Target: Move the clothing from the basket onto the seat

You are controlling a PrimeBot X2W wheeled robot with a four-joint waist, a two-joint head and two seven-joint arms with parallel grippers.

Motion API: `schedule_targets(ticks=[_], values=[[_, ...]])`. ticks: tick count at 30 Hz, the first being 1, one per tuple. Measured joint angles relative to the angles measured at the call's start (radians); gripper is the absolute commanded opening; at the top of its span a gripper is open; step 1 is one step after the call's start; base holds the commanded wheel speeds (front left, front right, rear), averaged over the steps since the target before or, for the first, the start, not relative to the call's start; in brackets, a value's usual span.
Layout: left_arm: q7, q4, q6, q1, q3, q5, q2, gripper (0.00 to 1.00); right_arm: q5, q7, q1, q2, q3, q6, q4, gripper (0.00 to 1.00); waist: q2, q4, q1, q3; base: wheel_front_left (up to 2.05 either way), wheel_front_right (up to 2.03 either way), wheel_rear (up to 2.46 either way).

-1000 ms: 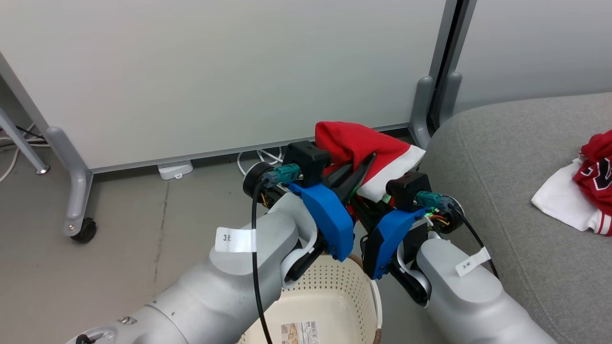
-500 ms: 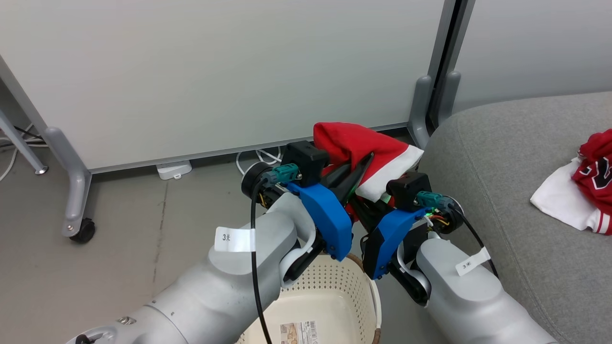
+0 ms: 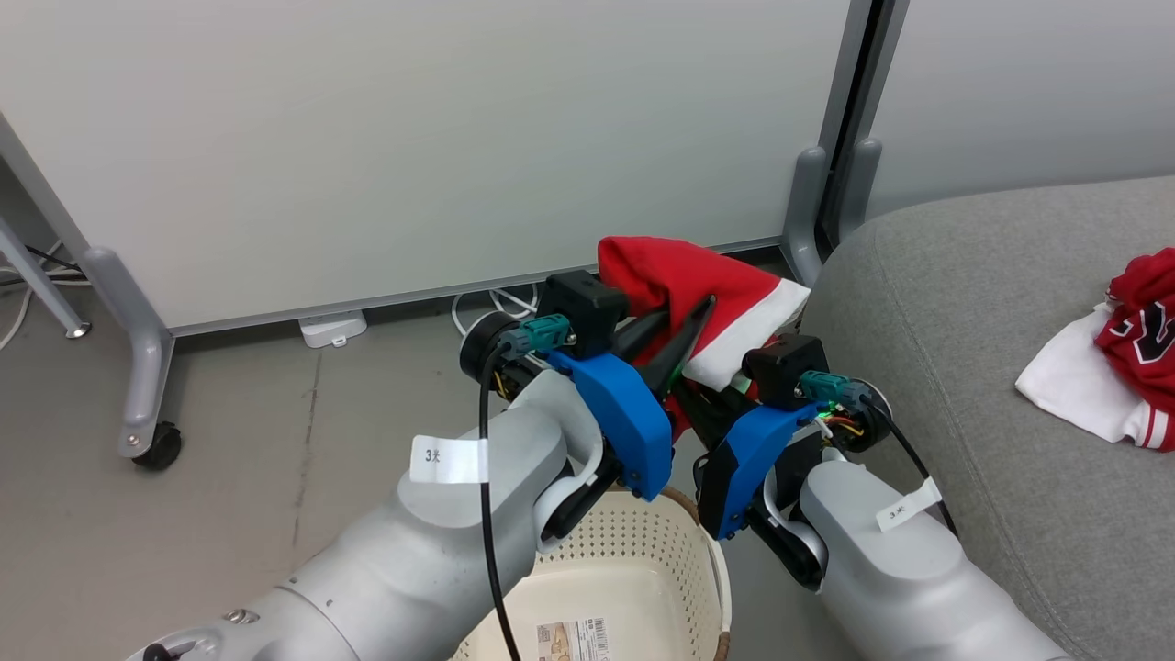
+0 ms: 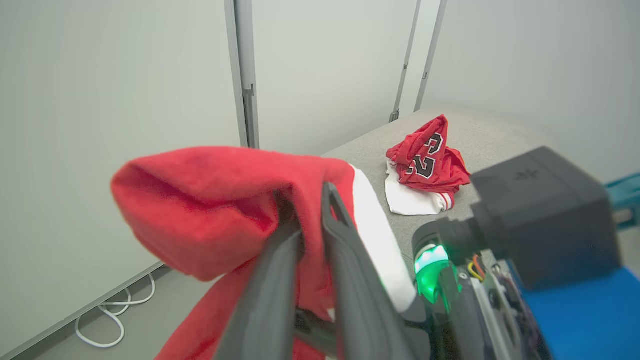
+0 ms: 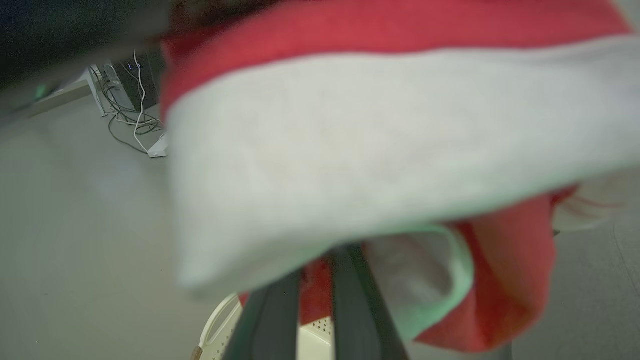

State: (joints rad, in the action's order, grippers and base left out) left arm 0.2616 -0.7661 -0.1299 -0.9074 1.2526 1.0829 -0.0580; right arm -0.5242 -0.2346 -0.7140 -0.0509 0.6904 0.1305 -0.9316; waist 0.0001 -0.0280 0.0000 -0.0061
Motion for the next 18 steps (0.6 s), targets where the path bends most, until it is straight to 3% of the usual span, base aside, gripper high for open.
schedule_targets(ticks=[18], values=[[0.0,0.007,0.0,0.024,-0.046,-0.053,-0.017,1.0,-0.006,-0.011,-0.009,0.0,0.006,0.0,-0.008,0.0,0.0,0.008,-0.0001,0.002,0.0,0.0,0.0]])
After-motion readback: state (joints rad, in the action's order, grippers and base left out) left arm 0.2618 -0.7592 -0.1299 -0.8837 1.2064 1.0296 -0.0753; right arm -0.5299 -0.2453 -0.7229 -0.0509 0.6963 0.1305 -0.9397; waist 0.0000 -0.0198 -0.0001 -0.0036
